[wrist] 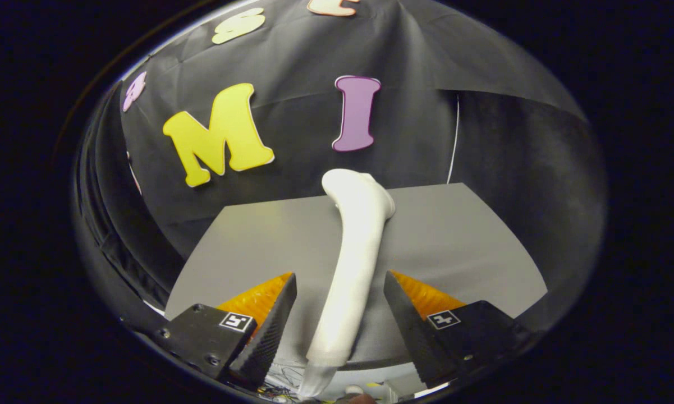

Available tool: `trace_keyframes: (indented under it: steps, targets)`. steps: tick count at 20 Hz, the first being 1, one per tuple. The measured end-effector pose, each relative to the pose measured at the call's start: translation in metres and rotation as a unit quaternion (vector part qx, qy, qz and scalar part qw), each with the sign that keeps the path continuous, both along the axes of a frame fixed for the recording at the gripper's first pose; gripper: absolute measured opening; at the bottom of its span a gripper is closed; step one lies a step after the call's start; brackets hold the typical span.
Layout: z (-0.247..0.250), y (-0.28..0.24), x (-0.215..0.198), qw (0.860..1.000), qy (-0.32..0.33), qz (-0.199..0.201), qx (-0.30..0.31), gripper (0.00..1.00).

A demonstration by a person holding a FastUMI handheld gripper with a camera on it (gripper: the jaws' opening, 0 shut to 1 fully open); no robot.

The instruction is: Iron the clothes twice with a garment steamer, once on the left side and once on the right side.

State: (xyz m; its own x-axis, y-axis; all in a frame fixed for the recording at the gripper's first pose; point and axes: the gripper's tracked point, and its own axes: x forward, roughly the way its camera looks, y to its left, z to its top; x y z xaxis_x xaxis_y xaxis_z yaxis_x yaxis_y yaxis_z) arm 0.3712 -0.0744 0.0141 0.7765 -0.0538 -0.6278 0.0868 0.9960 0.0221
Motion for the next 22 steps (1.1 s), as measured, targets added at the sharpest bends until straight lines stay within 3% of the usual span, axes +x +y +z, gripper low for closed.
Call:
trace_keyframes:
  steps: [5, 7, 14, 22]
  targets:
    - [-0.009, 0.003, 0.002, 1.000, 0.013, -0.016, -0.006, 0.92]
    - [-0.019, 0.000, 0.005, 0.999, 0.024, -0.029, 0.008, 0.86]
    - [-0.019, -0.006, 0.009, 0.997, 0.007, -0.072, 0.019, 0.47]
    - [-0.008, 0.007, 0.001, 0.996, -0.044, -0.069, 0.038, 0.37]
